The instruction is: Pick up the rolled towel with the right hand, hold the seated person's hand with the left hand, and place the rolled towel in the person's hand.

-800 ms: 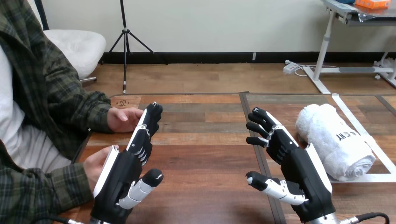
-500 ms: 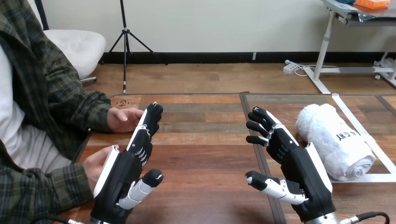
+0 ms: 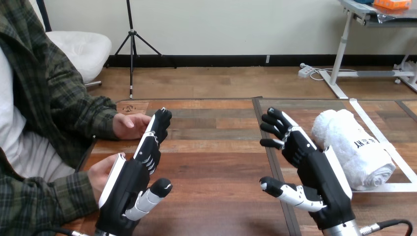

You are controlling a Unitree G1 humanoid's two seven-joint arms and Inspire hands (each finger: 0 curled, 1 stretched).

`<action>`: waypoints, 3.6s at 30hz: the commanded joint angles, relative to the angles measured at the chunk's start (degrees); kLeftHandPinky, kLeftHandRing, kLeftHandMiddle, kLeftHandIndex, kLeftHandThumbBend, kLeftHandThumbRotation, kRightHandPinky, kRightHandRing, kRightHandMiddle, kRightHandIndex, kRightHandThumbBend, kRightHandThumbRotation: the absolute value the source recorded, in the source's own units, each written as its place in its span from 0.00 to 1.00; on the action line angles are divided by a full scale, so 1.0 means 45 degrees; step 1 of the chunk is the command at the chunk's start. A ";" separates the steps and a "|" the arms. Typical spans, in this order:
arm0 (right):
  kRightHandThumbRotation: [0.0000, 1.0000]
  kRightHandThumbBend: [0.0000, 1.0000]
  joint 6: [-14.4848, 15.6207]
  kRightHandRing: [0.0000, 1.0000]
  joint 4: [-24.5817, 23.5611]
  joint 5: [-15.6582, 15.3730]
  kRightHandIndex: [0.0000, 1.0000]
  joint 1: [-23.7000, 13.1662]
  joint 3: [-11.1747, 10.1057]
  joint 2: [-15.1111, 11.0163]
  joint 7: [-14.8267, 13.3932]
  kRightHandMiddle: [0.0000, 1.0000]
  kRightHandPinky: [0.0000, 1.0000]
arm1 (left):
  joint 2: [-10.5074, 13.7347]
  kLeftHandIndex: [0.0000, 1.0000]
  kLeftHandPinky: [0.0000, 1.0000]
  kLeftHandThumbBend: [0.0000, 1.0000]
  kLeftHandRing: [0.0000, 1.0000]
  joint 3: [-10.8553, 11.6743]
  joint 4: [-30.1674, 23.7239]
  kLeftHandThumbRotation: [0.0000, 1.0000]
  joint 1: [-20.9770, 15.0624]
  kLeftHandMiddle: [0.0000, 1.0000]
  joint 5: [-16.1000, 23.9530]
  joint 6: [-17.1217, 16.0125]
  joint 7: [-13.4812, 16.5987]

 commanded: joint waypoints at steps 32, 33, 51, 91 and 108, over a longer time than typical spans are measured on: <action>0.54 1.00 0.7022 0.87 -0.8062 -0.2303 0.92 -0.0849 -0.1460 -0.1930 -0.2705 0.89 0.74 | -0.0030 1.00 1.00 1.00 1.00 -0.0241 -0.0540 0.89 -0.0525 1.00 0.0562 -0.0122 0.0273; 0.53 1.00 0.7294 0.88 -0.8260 -0.2326 0.92 -0.0860 -0.1501 -0.1992 -0.2731 0.89 0.74 | -0.0039 1.00 1.00 1.00 1.00 -0.0250 -0.0553 0.89 -0.0516 1.00 0.0568 -0.0118 0.0272; 0.47 1.00 1.3661 0.93 -0.9259 -0.2916 0.93 -0.3207 -0.2467 -0.4455 -0.2346 0.90 0.84 | -0.0190 1.00 1.00 1.00 1.00 -0.0349 -0.0828 0.90 -0.0319 1.00 0.0586 0.0085 0.0270; 0.46 0.96 1.6684 0.92 0.0929 -0.7252 0.99 -1.1110 0.1804 -0.8100 0.0960 0.94 0.83 | -0.0379 1.00 1.00 1.00 1.00 -0.0769 -0.1685 0.89 0.0334 1.00 0.0518 0.0161 0.0502; 0.54 0.98 1.6065 0.99 0.5820 -0.8854 0.97 -1.3370 0.3648 -0.7231 0.0335 0.98 0.96 | -0.0618 1.00 1.00 1.00 1.00 -0.0956 -0.2281 0.90 0.0776 1.00 0.0656 0.0163 0.0646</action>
